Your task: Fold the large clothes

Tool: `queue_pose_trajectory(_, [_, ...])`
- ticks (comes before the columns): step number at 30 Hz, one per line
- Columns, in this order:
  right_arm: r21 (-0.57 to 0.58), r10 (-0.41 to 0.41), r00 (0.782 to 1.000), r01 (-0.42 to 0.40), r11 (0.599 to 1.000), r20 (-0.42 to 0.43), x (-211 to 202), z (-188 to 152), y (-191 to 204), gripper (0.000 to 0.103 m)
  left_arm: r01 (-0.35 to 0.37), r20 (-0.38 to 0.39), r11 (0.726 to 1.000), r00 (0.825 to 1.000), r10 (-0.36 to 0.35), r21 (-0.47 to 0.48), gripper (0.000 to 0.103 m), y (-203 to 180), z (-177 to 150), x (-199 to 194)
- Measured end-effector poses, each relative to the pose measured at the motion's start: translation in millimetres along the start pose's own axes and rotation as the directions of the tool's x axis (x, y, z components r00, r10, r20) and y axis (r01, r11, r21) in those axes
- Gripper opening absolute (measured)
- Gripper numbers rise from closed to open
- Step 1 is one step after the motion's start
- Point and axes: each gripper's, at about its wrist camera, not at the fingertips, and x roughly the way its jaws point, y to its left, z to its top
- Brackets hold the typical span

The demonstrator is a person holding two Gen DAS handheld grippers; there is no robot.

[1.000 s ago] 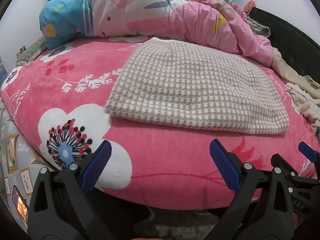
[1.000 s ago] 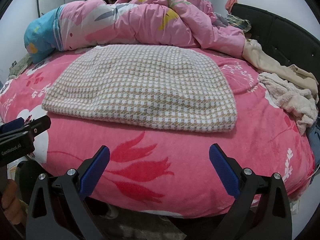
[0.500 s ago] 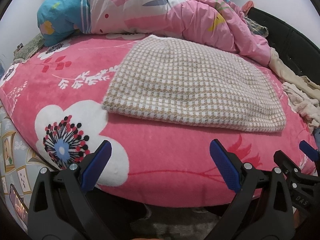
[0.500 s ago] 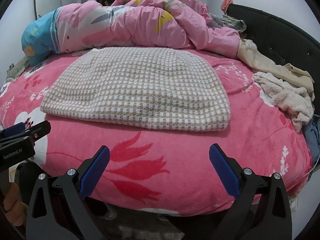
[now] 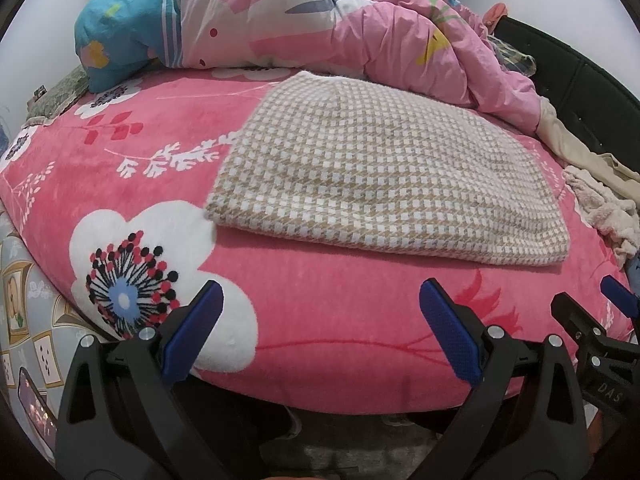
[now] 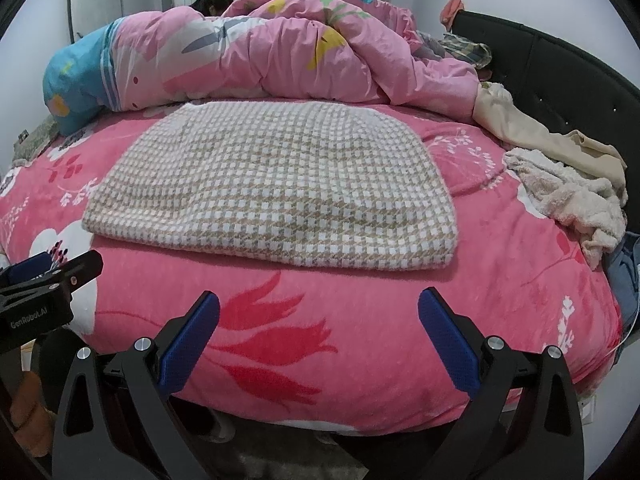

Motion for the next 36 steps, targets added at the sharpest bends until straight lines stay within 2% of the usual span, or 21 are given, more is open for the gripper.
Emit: queue_pose_trajectory(36, [0.006, -0.003, 1.000, 0.003, 1.000, -0.003, 1.1, 2.5, -3.1, 0.097, 0.004, 0.006, 1.000, 1.000, -0.004, 0.014, 0.095, -5.1, 0.3, -2.4])
